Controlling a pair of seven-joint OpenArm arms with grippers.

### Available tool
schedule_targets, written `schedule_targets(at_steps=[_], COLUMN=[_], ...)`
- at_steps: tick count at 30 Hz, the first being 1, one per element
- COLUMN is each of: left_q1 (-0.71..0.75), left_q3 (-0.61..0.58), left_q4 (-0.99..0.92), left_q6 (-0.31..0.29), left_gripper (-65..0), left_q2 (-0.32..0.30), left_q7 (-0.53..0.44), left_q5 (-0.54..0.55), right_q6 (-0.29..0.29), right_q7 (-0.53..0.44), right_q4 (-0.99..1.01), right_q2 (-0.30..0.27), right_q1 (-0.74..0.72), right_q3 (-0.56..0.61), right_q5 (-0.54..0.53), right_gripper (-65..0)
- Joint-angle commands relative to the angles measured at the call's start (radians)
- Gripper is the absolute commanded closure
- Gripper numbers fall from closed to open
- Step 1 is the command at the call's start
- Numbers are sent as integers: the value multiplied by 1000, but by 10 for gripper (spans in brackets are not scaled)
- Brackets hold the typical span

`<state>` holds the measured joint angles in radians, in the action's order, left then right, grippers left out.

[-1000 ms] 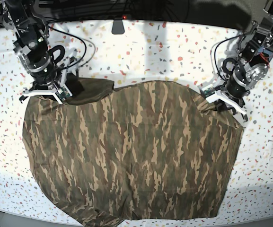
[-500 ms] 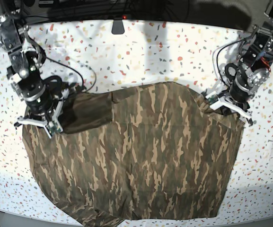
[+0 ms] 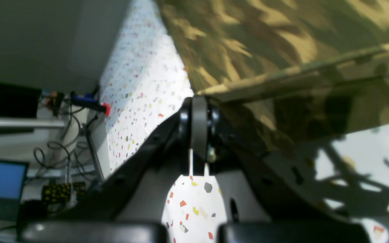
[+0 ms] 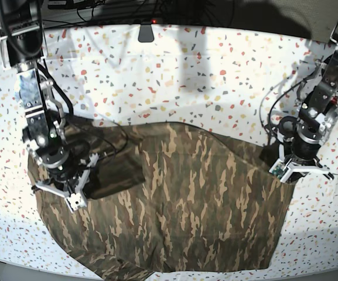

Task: Fold the T-shirt properly
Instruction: 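Pull the collar edge with both grippers toward the hem, folding it over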

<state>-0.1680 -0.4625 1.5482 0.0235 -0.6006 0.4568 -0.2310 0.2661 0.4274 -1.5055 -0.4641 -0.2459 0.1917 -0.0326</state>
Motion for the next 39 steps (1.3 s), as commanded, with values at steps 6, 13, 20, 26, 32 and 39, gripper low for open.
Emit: schedule_targets(at_steps=[6,13,20,26,32,39], left_q1=[-25,-115,-188,-214,-209,-208], left_q3=[11,11,11,11,11,11], left_q4=[-27,-224,-359,-406,-410,-410], left_q6=[44,64,63,63,63,63], left_gripper=[0,0,0,0,0,0], left_q2=[7,67,99,105,105,105], left_q7=[-53,-96,-122,-122,-121,-117], left_q5=[-3,-3,-3,5,27,27], right_q6=[13,49,89,106,105,102], right_q7=[-19,-26,-48,-63,-127,-180], right_q4=[68,99,169,283,374,470], right_q2=[-10,-10,-10,-10,8,91], right_q1=[-113,-179,-249,-321,-386,-432], right_q3=[-8,-8,-6,81,249,290], right_q5=[6,1,-6,-23,59,138], right_gripper=[0,0,0,0,0,0])
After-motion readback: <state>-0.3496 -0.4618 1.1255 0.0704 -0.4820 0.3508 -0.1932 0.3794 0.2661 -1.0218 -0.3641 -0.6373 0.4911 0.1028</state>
